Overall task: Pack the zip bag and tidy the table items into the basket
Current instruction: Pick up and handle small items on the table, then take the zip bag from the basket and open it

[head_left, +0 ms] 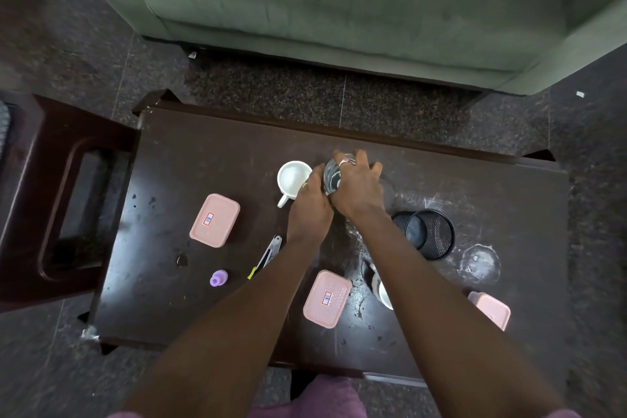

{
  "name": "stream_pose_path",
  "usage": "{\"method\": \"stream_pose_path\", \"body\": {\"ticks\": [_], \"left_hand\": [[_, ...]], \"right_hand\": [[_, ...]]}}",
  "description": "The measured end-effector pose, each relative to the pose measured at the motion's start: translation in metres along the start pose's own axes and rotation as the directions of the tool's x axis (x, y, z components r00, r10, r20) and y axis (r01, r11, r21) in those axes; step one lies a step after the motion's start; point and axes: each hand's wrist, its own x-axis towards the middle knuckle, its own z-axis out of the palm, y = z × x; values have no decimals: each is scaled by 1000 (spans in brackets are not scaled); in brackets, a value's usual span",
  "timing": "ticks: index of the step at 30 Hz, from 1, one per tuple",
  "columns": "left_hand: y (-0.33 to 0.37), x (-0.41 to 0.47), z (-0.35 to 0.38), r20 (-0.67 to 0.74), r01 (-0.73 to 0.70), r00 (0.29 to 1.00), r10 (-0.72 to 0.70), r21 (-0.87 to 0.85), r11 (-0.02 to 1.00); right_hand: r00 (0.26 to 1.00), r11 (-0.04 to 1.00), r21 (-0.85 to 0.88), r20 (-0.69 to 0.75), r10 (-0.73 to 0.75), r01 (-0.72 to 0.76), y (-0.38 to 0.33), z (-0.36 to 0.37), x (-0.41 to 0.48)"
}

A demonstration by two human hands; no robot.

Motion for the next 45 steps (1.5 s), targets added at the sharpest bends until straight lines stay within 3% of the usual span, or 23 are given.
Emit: {"method": "stream_pose_path", "body": {"ticks": [13,20,23,27,32,37,40,43,45], "left_hand": [[-12,-6,-11,-31,10,999,-4,196,981],[-12,-9,-26,-16,-78,997,81,135,988],[-15,-12,-43,-49,-77,995,82,93,993],[-23,-18,-87,-123,-104,987,107,33,994],[-47,-23,-175,-293,-73,953,77,25,997],[-75,-23,-286,-512,-78,853,97,58,995],[-96,-18,-349,-628,-72,773,85,47,996],[-116,-4,-393,-703,7,710,-47,-60,998],[-129,8,-416,-718,39,640,-272,-322,946]], "right_hand": [[996,999,-4,67,54,-54,-3,0,2],[978,984,65,142,155,-166,-15,-5,-6],[986,988,-17,69,154,-153,-34,-4,-11],[995,998,-55,-101,25,-30,-89,12,-19],[978,985,-7,-119,-171,171,-191,32,-34],[868,873,12,-112,-483,487,-308,45,-48],[800,800,32,-67,-597,599,-377,57,-52],[756,754,53,-22,-654,654,-436,76,-48],[738,739,41,30,-674,673,-467,89,-42]]}}
